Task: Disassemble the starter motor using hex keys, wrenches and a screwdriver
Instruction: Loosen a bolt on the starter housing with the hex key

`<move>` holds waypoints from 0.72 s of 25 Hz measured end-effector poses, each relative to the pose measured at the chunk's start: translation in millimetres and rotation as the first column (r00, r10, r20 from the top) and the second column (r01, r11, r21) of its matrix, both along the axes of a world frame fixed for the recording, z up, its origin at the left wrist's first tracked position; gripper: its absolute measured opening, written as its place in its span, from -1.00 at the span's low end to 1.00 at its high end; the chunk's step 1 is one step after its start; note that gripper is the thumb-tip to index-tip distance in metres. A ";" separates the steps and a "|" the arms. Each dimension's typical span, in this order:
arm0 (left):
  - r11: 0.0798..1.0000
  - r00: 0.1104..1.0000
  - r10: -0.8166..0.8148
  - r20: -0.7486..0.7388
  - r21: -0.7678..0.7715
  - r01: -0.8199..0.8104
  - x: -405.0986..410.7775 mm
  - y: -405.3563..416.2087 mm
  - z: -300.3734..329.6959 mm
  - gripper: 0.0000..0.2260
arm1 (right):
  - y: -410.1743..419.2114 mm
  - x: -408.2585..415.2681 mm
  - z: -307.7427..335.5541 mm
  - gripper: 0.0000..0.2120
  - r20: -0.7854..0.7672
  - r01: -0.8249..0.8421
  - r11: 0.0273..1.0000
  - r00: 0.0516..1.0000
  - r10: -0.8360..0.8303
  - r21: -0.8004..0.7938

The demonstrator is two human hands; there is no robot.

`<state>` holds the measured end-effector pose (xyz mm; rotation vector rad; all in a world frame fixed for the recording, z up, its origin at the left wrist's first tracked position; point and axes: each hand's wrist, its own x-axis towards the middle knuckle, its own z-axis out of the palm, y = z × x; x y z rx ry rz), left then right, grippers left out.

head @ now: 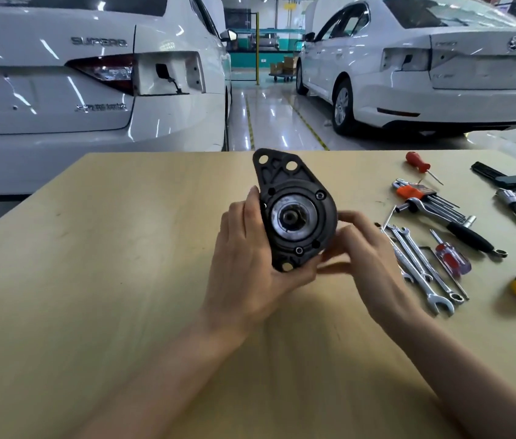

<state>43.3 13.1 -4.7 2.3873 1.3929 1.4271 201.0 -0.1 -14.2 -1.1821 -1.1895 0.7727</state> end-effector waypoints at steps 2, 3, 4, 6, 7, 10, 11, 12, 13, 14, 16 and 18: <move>0.995 0.995 0.051 0.081 -0.086 -0.043 6.8 2.8 7.4 -0.12 | -4.6 -11.2 3.1 -0.63 -0.043 -0.131 0.991 0.990 0.132 0.025; 0.990 0.990 0.075 0.120 -0.131 -0.059 9.5 4.3 11.0 -0.11 | -4.6 -17.1 4.9 -0.64 -0.021 -0.184 0.981 0.982 0.185 0.053; 0.983 0.984 0.098 0.148 -0.170 -0.073 12.0 4.8 13.9 -0.10 | -4.0 -21.3 6.2 -0.66 -0.029 -0.220 0.972 0.974 0.223 0.076; 0.971 0.976 0.135 0.169 -0.218 -0.096 16.0 4.1 18.0 -0.08 | -0.9 -22.2 11.0 -0.69 -0.105 -0.253 0.961 0.959 0.265 0.114; 0.967 0.975 0.143 0.168 -0.231 -0.102 17.4 3.2 19.1 -0.09 | -0.7 -21.1 13.2 -0.68 -0.119 -0.259 0.956 0.954 0.275 0.136; 0.955 0.975 0.085 0.207 -0.295 -0.021 9.7 0.1 20.0 -0.16 | -1.9 -19.1 16.9 -0.64 -0.088 -0.237 0.955 0.963 0.256 0.180; 0.936 0.956 0.042 0.292 -0.346 0.064 3.0 -0.8 19.8 -0.19 | 0.2 -19.3 20.2 -0.65 -0.074 -0.224 0.957 0.968 0.241 0.187; 0.887 0.902 -0.008 0.431 -0.414 0.205 -4.2 -2.4 19.0 -0.23 | 4.5 -18.6 23.1 -0.67 -0.054 -0.219 0.958 0.971 0.232 0.187; 0.799 0.788 -0.058 0.613 -0.444 0.405 -10.6 -4.9 17.8 -0.30 | 8.7 -17.0 26.4 -0.70 -0.030 -0.223 0.959 0.972 0.231 0.177; 0.694 0.627 -0.081 0.774 -0.408 0.593 -17.2 -6.9 15.6 -0.39 | 12.7 -15.5 30.2 -0.73 -0.010 -0.223 0.961 0.974 0.227 0.165; 0.543 0.344 -0.003 0.939 -0.288 0.789 -29.3 -3.3 12.0 -0.53 | 18.9 -8.7 35.7 -0.74 0.034 -0.200 0.969 0.980 0.197 0.147; 0.447 0.269 0.094 0.959 -0.282 0.849 -39.4 7.7 12.8 -0.54 | 22.2 -0.8 37.0 -0.74 0.093 -0.211 0.969 0.975 0.200 0.128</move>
